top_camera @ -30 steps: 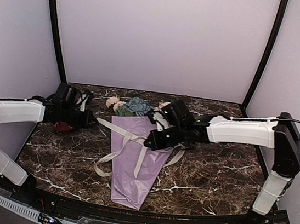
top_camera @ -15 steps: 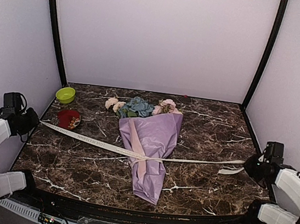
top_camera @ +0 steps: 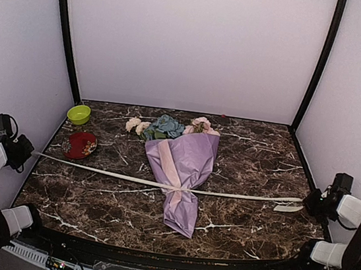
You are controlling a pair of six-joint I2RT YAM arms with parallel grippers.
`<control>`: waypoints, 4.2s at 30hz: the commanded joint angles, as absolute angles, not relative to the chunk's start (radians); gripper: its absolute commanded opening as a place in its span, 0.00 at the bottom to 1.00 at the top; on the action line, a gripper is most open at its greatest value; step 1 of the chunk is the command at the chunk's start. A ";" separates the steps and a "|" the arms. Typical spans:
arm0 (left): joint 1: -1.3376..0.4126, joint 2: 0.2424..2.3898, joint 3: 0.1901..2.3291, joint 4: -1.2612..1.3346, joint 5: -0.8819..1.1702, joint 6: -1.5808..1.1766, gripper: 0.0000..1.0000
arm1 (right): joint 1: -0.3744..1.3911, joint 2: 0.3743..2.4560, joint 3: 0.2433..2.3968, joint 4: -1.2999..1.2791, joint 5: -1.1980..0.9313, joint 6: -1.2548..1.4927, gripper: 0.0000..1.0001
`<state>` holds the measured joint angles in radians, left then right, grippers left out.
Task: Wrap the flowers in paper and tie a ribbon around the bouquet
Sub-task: Tie the ribbon around the folded bouquet, then cross the half-tied ribbon over the folded bouquet.
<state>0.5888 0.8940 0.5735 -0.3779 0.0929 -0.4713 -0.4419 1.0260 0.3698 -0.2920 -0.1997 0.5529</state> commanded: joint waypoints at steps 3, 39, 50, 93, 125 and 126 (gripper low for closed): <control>0.692 0.885 0.580 -0.336 0.043 -0.493 0.00 | -0.546 1.109 0.403 -0.202 -0.123 0.482 0.00; 0.811 0.884 0.582 -0.392 -0.039 -0.581 0.00 | -0.688 1.115 0.414 -0.204 -0.127 0.451 0.00; 0.840 0.908 0.547 -0.290 0.156 -0.573 0.00 | -0.667 1.090 0.402 -0.181 -0.174 0.437 0.00; -0.782 1.338 0.801 -0.308 0.297 0.147 0.81 | 0.561 1.416 1.000 -0.648 -0.013 0.506 0.88; -0.804 1.569 0.739 0.135 0.077 0.220 0.00 | 0.609 1.436 0.942 -0.447 -0.236 0.460 0.83; -0.805 1.539 0.729 0.156 0.079 0.213 0.00 | 0.616 1.433 0.938 -0.416 -0.262 0.463 0.83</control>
<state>-0.8059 1.6661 0.7666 0.0937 0.0933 0.2462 0.5873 1.4681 0.9573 -0.5426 -0.1574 0.4717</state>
